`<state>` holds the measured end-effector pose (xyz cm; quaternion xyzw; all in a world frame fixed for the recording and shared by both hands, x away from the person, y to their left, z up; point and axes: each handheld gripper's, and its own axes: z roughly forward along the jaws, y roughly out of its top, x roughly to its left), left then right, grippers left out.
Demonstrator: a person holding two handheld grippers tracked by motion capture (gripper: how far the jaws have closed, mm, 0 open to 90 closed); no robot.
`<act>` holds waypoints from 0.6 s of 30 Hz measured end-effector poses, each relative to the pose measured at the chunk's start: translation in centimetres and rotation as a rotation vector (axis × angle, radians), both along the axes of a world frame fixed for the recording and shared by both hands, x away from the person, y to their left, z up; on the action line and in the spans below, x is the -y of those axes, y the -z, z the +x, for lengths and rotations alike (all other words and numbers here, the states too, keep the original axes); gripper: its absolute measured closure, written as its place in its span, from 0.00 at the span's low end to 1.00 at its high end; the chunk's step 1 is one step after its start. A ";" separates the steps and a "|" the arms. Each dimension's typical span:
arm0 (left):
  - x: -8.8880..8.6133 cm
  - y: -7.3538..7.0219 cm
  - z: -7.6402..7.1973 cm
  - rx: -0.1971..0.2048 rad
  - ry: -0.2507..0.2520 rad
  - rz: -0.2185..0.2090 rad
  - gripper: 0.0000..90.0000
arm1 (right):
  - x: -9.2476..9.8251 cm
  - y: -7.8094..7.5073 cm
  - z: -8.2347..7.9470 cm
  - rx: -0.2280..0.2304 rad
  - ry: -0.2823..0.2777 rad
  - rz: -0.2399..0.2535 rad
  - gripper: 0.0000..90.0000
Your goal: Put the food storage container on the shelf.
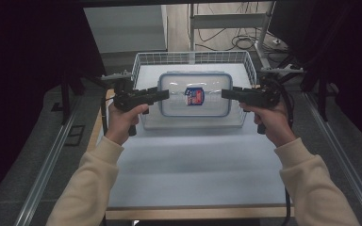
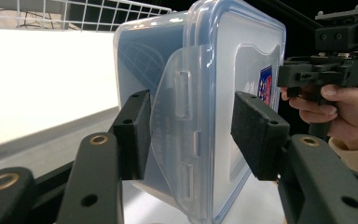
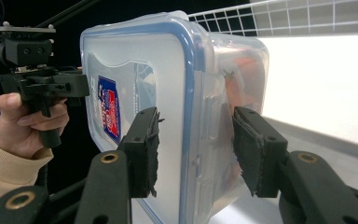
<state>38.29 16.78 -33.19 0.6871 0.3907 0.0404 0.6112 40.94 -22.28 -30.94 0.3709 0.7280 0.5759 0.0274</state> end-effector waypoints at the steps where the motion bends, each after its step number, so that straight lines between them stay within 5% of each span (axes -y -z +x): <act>1: 0.0 -0.1 0.2 -0.002 0.000 -0.001 0.54 | 0.0 -0.1 0.2 0.003 0.000 -0.001 0.58; 18: -0.7 -1.8 4.8 -0.038 -0.003 -0.022 0.54 | -0.7 -2.3 4.6 -0.019 0.012 -0.001 0.58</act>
